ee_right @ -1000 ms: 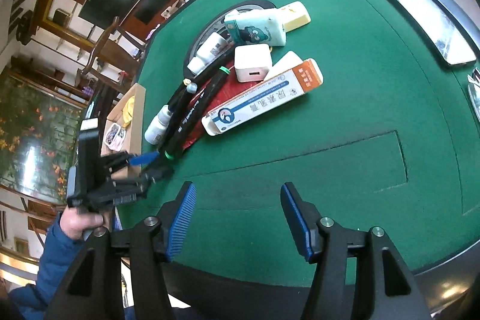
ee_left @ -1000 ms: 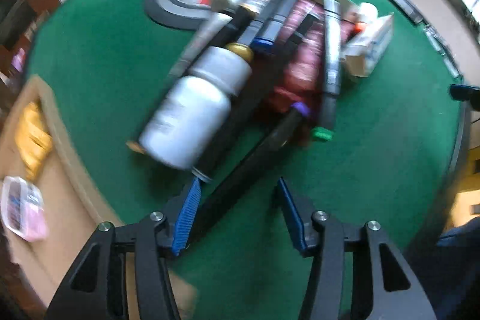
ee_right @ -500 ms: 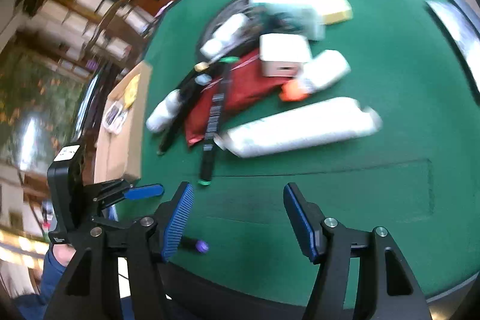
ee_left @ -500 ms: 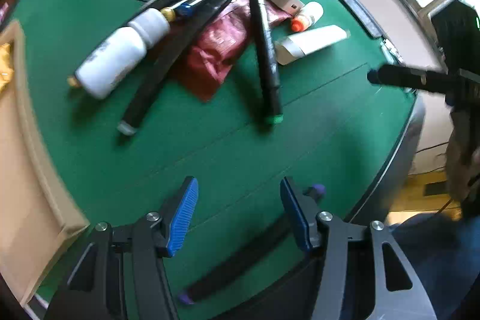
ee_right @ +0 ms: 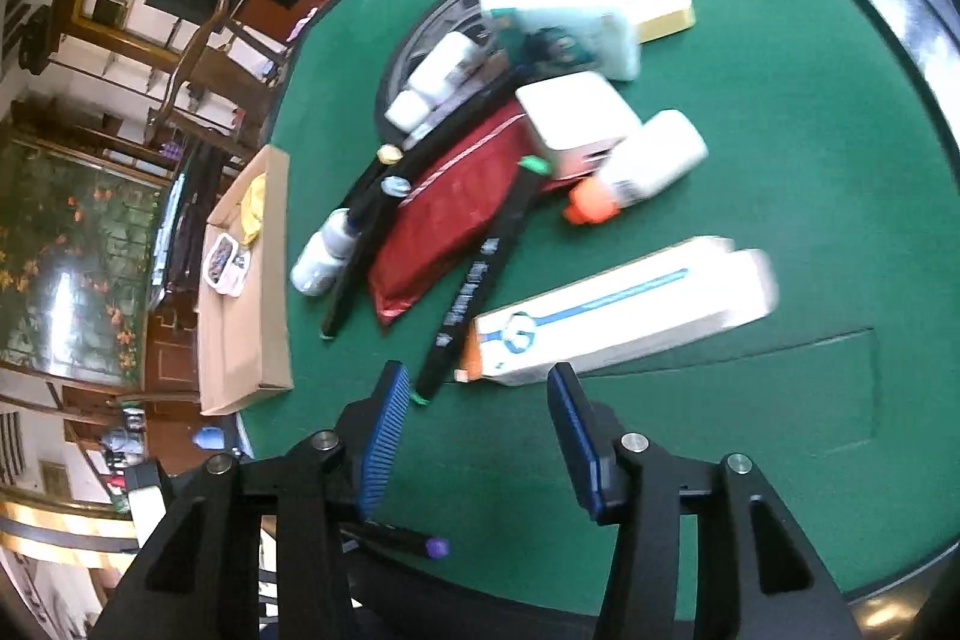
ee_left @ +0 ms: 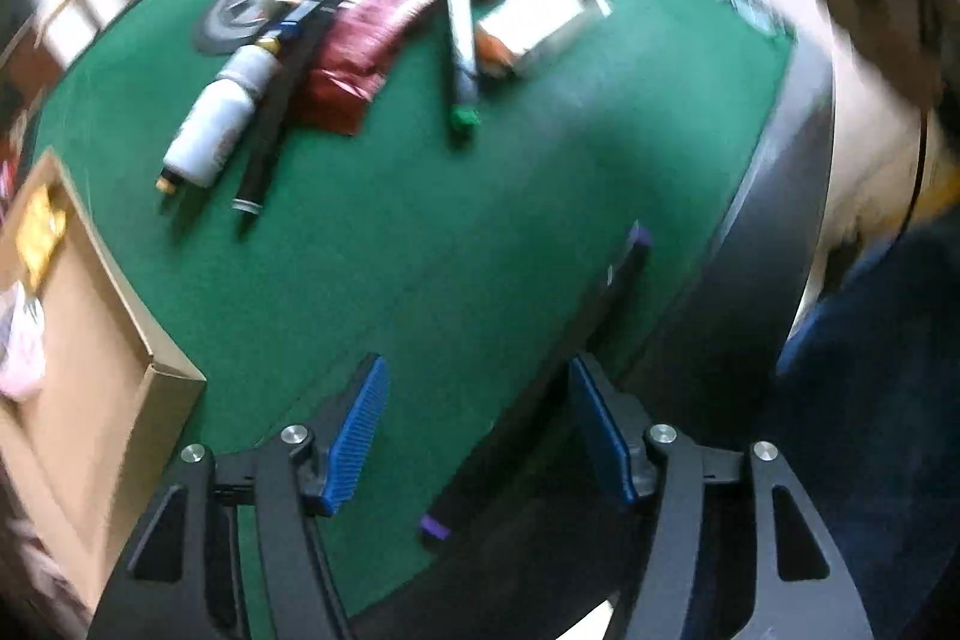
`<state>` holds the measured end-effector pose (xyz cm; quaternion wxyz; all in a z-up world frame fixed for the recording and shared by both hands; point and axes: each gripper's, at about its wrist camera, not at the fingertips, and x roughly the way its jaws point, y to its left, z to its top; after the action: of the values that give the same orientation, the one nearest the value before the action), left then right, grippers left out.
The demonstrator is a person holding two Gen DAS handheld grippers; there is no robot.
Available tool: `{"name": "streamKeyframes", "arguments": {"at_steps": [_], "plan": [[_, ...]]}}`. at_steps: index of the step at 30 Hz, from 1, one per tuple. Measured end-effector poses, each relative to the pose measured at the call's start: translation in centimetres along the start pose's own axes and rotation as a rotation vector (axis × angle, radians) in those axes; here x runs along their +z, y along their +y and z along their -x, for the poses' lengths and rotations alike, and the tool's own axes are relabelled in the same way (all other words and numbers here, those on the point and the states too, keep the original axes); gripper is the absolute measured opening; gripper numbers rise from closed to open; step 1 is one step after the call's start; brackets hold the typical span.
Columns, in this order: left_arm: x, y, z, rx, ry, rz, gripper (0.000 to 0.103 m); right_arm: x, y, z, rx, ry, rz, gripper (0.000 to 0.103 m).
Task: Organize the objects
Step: 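Grasp the purple-capped black marker with the left tool while the right tool grasps the white-orange cream box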
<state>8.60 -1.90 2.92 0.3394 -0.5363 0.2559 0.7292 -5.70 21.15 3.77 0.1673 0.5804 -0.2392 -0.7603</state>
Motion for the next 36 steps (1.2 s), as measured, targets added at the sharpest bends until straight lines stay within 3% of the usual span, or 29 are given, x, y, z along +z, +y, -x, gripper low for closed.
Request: {"name": "streamKeyframes", "arguments": {"at_steps": [4,8,9,10,11,13,16,18,20,23,27,30,34,36], "plan": [[0.2,-2.1,-0.8,0.150,0.007,-0.170,0.068,-0.4,-1.5,0.5,-0.013,-0.004,-0.025,0.053],[1.8,-3.7,-1.4,0.179,0.008,-0.291,0.070,-0.8,-2.3,1.1,-0.011,-0.019,-0.037,0.058],[2.3,-4.1,-1.7,0.197,-0.001,-0.320,0.072,-0.9,-2.4,1.2,-0.013,-0.024,-0.036,0.058],[2.9,-4.1,-2.0,0.217,-0.008,-0.326,0.082,-1.0,-2.6,1.4,-0.014,-0.029,-0.032,0.058],[3.5,-3.7,-2.3,0.217,-0.003,-0.299,0.089,-1.0,-2.7,1.6,-0.012,-0.031,-0.031,0.058],[4.9,-1.5,-2.8,0.176,0.002,-0.178,0.089,-1.1,-3.1,2.0,-0.014,-0.037,-0.024,0.058],[6.4,1.1,-3.3,0.257,-0.025,-0.029,0.089,-1.1,-2.9,2.2,-0.051,-0.039,0.035,0.058],[6.8,3.2,-3.4,0.264,-0.026,0.097,0.088,-0.7,-2.1,2.0,-0.113,-0.034,0.126,0.058],[6.5,5.6,-3.3,0.230,-0.023,0.250,0.085,0.1,-0.9,1.7,-0.174,-0.030,0.274,0.058],[5.3,8.4,-3.5,0.121,-0.018,0.481,0.084,1.5,0.4,0.4,-0.254,-0.019,0.462,0.061],[4.6,7.7,-3.1,0.159,0.018,0.499,0.084,3.8,1.0,-2.2,-0.247,0.050,0.536,0.073],[4.2,6.9,-3.0,0.169,0.034,0.479,0.084,5.0,0.0,-3.9,-0.224,0.079,0.521,0.074],[3.6,6.0,-3.0,0.165,0.044,0.477,0.084,4.4,-0.9,-4.6,-0.145,0.165,0.499,0.074],[3.3,5.8,-3.0,0.164,0.039,0.489,0.084,2.8,-0.3,-4.5,-0.124,0.201,0.550,0.074]]}}
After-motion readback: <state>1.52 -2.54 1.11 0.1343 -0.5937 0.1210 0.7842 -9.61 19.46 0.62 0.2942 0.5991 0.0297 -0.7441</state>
